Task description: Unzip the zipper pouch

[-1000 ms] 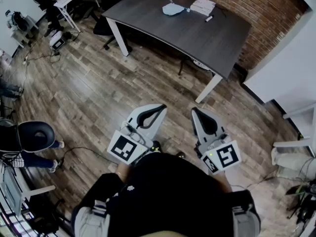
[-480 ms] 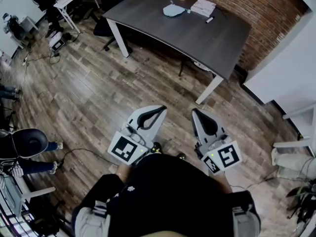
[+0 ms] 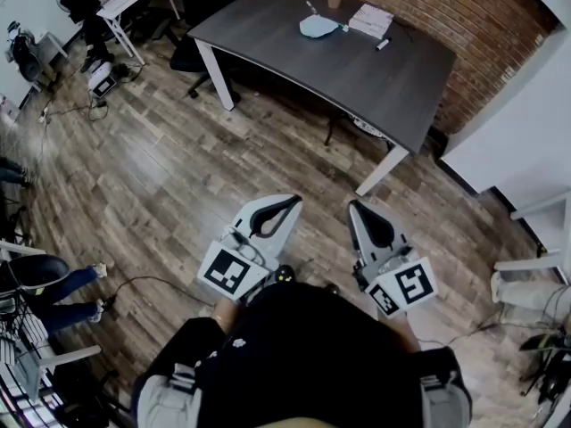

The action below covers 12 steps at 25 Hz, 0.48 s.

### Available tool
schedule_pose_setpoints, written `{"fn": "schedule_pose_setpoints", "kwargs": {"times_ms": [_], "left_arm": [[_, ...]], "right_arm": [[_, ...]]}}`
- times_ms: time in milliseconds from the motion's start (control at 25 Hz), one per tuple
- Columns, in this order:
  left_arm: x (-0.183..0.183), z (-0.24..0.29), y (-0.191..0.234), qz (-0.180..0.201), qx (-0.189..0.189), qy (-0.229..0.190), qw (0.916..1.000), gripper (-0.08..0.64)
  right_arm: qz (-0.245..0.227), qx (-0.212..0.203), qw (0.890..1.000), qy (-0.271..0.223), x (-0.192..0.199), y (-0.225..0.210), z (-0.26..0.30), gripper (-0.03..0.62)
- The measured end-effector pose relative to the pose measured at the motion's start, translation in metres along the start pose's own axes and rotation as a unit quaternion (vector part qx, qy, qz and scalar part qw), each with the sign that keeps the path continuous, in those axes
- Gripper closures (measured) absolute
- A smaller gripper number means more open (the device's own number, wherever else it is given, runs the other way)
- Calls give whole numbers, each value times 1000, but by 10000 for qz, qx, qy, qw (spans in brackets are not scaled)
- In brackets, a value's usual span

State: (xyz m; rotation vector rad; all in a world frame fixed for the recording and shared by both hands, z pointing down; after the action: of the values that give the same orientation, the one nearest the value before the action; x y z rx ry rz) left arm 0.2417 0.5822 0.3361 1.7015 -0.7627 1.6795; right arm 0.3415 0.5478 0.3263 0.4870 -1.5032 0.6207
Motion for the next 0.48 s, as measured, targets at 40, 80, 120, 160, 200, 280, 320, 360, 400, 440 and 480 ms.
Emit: {"fn": "schedule_pose_setpoints", "kwargs": {"times_ms": [40, 80, 120, 160, 200, 280, 320, 360, 400, 440, 480], "left_arm": [[0, -1, 4, 1, 6, -8, 10000, 555], [0, -3, 8, 0, 10, -17, 10000, 555], [0, -4, 12, -4, 11, -23, 10000, 555], [1, -7, 15, -7, 8, -25, 10000, 555], [1, -9, 19, -4, 5, -26, 10000, 555], [1, -12, 28, 13, 1, -33, 10000, 555], [1, -15, 33, 20, 0, -39, 10000, 555], [1, -17, 37, 28, 3, -45, 10000, 555], [2, -19, 42, 32, 9, -48, 10000, 555], [2, -22, 45, 29, 15, -48, 10000, 555], [3, -24, 49, 21, 20, -49, 10000, 557]], "right_arm": [[-4, 10, 10000, -1, 0, 1, 4, 594], [-5, 18, 10000, -2, 0, 2, 7, 594], [1, 21, 10000, -4, 0, 4, 11, 594], [11, 19, 10000, -7, 1, 6, 14, 594], [16, 17, 10000, -14, 1, 9, 17, 594], [-11, 43, 10000, -24, 1, 12, 25, 594], [-32, 67, 10000, -19, 1, 13, 29, 594], [-48, 91, 9999, -8, 1, 15, 33, 594], [-59, 112, 9999, 5, 2, 17, 37, 594], [-64, 127, 9999, 15, 3, 18, 41, 593], [-66, 137, 9999, 21, 3, 20, 45, 594]]}}
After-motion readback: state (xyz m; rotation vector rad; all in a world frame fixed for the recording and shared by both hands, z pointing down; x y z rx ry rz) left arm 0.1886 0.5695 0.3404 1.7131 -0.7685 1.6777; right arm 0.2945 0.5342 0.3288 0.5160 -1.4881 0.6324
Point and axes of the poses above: the fingertips, and each gripper's own axes: z forward along the fingers, y to its left, x out of its underside, the point moved 1 cm from there along -z, backward along the fingers, and after that the axes turned 11 degrees about x, right-handed, at the moved point
